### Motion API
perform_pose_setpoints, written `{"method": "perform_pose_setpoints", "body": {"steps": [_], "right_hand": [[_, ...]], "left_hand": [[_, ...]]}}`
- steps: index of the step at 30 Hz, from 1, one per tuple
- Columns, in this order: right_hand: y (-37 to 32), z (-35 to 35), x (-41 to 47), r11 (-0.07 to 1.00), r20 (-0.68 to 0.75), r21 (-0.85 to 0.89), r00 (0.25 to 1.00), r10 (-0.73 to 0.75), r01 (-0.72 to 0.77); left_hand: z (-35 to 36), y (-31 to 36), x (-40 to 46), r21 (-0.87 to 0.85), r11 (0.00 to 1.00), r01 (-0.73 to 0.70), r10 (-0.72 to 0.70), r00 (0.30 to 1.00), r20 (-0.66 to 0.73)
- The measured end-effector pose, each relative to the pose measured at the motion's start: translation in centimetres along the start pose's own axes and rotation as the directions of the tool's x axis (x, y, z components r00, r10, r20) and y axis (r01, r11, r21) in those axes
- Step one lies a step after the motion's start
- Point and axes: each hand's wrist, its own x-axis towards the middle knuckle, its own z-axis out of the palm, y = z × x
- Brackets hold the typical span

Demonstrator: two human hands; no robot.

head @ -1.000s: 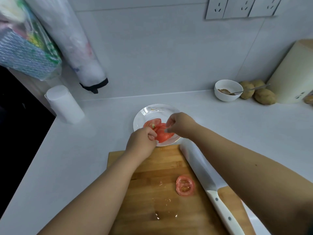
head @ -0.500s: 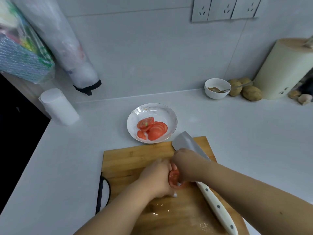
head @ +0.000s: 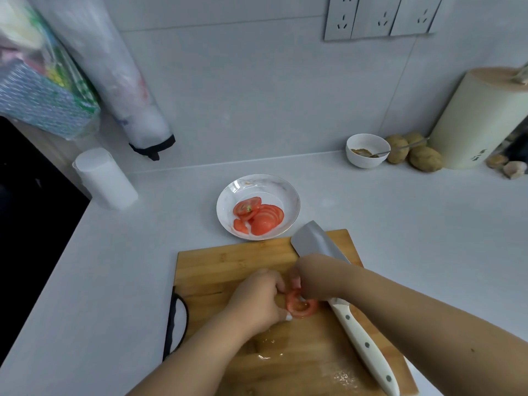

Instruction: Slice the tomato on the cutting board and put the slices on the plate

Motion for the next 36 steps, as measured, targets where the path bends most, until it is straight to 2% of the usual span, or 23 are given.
{"method": "perform_pose_setpoints", "body": {"steps": [7,11,17,21,22,25,26,27,28,29,31,33,36], "right_hand": [[0.4,-2.9,0.0,0.964,-0.059,0.259,0.996,0.068,-0.050],[0.8,-5.7,0.8,0.900,-0.162,0.434,0.979,0.125,-0.043],[1.7,-8.3,4.9,0.648,-0.286,0.761,0.889,0.356,-0.014],[1.9,-8.3,8.8,0.468,-0.248,0.884,0.829,0.501,-0.019],[2.1,-8.0,9.5,0.389,-0.221,0.921,0.815,0.535,-0.005],[1.9,-7.6,11.3,0.270,-0.164,0.963,0.809,0.564,0.007],[1.8,-7.6,11.5,0.304,-0.135,0.952,0.820,0.557,-0.050],[1.0,-8.2,10.9,0.383,-0.110,0.913,0.823,0.558,-0.138],[0.2,-8.2,10.2,0.535,-0.135,0.816,0.827,0.545,-0.219],[-0.1,-8.5,9.4,0.634,-0.176,0.734,0.832,0.525,-0.244],[0.6,-8.7,9.7,0.641,-0.215,0.743,0.838,0.502,-0.193],[1.0,-8.2,10.0,0.727,-0.243,0.637,0.828,0.505,-0.256],[1.2,-7.5,10.8,0.767,-0.357,0.600,0.782,0.511,-0.227]], "left_hand": [[-2.4,-1.2,0.5,-0.098,0.993,0.066,-0.066,0.998,0.003],[-4.0,-1.5,1.2,-0.124,0.987,0.101,-0.104,0.994,-0.021],[-5.2,-1.9,2.5,-0.152,0.979,0.137,-0.150,0.986,-0.077],[-5.4,-2.3,3.8,-0.170,0.974,0.151,-0.185,0.961,-0.204],[-5.4,-2.5,4.1,-0.146,0.978,0.151,-0.185,0.949,-0.256],[-5.6,-2.9,5.4,-0.002,0.988,0.151,-0.141,0.913,-0.383],[-5.7,-2.9,5.7,0.041,0.985,0.170,-0.141,0.910,-0.390],[-5.8,-2.9,6.1,0.081,0.979,0.188,-0.144,0.914,-0.380],[-5.9,-2.9,6.4,0.112,0.973,0.204,-0.151,0.919,-0.365],[-5.9,-2.9,6.7,0.136,0.967,0.214,-0.155,0.923,-0.353],[-5.9,-2.8,6.9,0.155,0.963,0.221,-0.158,0.928,-0.338],[-5.8,-2.7,6.9,0.151,0.964,0.218,-0.155,0.925,-0.346],[-6.0,-2.5,7.0,0.145,0.964,0.224,-0.152,0.907,-0.394]]}}
